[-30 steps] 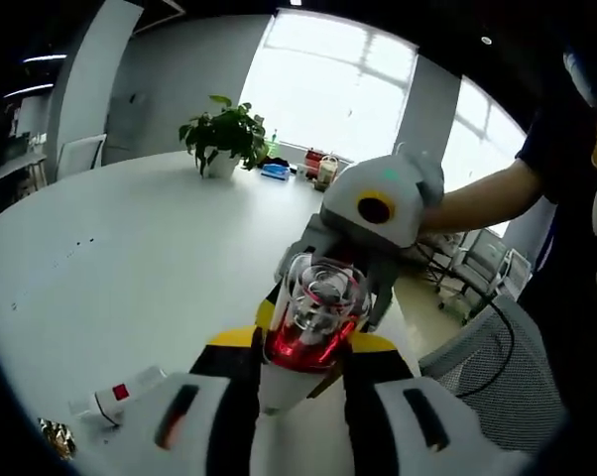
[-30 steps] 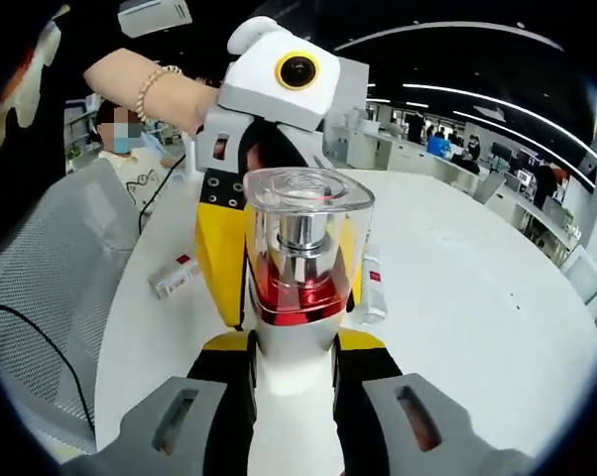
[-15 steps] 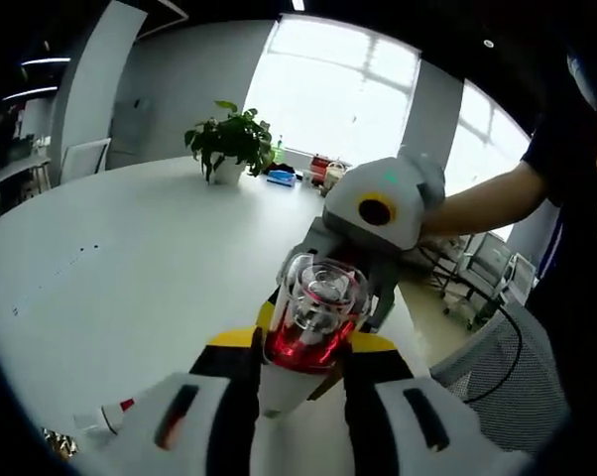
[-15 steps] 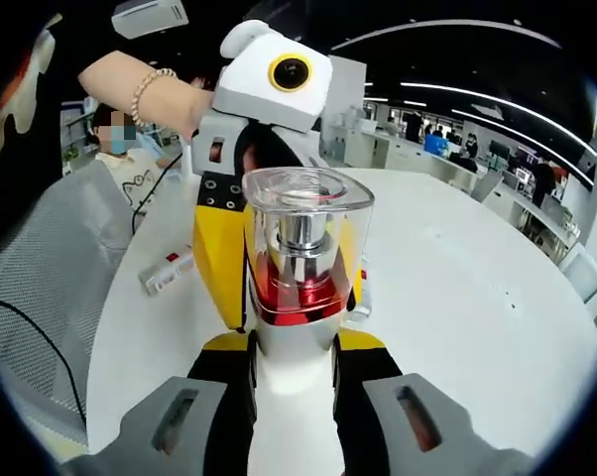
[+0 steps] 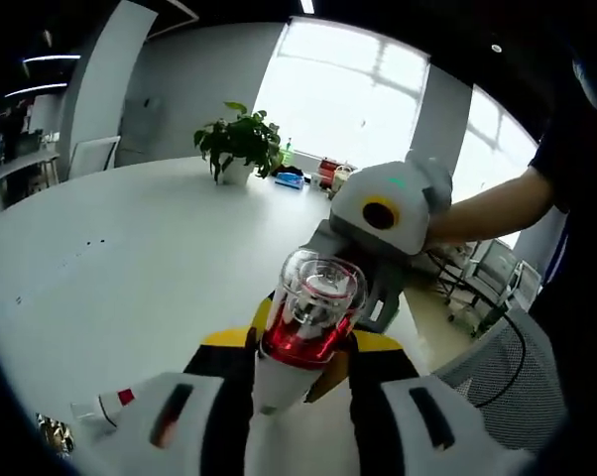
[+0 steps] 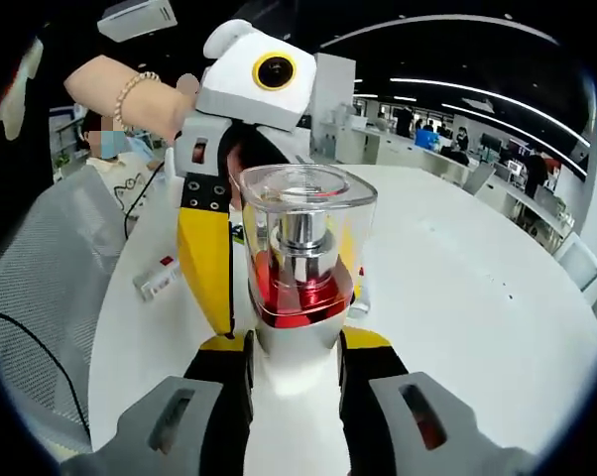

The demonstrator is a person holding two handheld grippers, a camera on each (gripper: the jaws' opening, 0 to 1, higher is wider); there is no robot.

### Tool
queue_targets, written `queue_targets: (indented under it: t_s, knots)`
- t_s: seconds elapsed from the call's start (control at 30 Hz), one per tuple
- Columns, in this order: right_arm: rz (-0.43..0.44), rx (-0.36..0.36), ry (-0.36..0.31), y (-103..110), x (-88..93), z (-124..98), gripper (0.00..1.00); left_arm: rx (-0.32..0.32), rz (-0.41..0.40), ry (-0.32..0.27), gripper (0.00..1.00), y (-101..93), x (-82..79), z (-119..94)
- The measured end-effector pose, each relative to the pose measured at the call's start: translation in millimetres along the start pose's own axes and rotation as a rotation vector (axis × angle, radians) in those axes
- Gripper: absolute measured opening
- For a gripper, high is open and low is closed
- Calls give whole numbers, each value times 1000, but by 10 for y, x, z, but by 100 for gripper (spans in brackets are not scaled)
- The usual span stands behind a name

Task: Arrange the skincare products in the storage area until every visible bottle or jar stands upright without overlapping.

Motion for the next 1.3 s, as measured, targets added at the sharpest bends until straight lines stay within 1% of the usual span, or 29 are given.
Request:
queue_targets:
  t_s: [0.13,0.27,0.5,0.77,0.93,1.03,1.1,1.2,1.3]
  knots:
    - [12,17,-13,8,-21,-18,38,-24,-10,-5,33,26,5,-44]
    - [14,36,-9,10,-13,-33,42,-46,-23,-7,35,15,31,-102]
    - [49,72,-21,123,-15,-68,48,-93,-52,-19,39,10,68,-226]
    - [79,103,-50,235,-51,-117,52,-147,-84,-21,51,-14,139,-355]
    - [115,137,-72,310,-84,-129,59,-181,-105,-22,56,-48,188,-446]
    - [126,154,-87,334,-94,-125,62,-209,-113,-25,60,-57,215,-528]
    - [149,167,-103,359,-110,-130,64,-224,-122,-31,61,-65,222,-584]
    - [159,193,-102,369,-101,-139,69,-246,-135,-37,64,-102,243,-658]
    - [168,224,-109,428,-108,-163,72,-273,-152,-49,67,-118,286,-741]
Point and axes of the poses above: the point that each gripper's makers call its tool centre point, and the gripper's own axes: z roughly forward along the fingers, y roughly to its left, x roughly out of its underside, the point moved 7 cm from there along -z, roughly backward along the fingers, and after that the axes turned 9 degrees about -x, right-handed, at the moved point
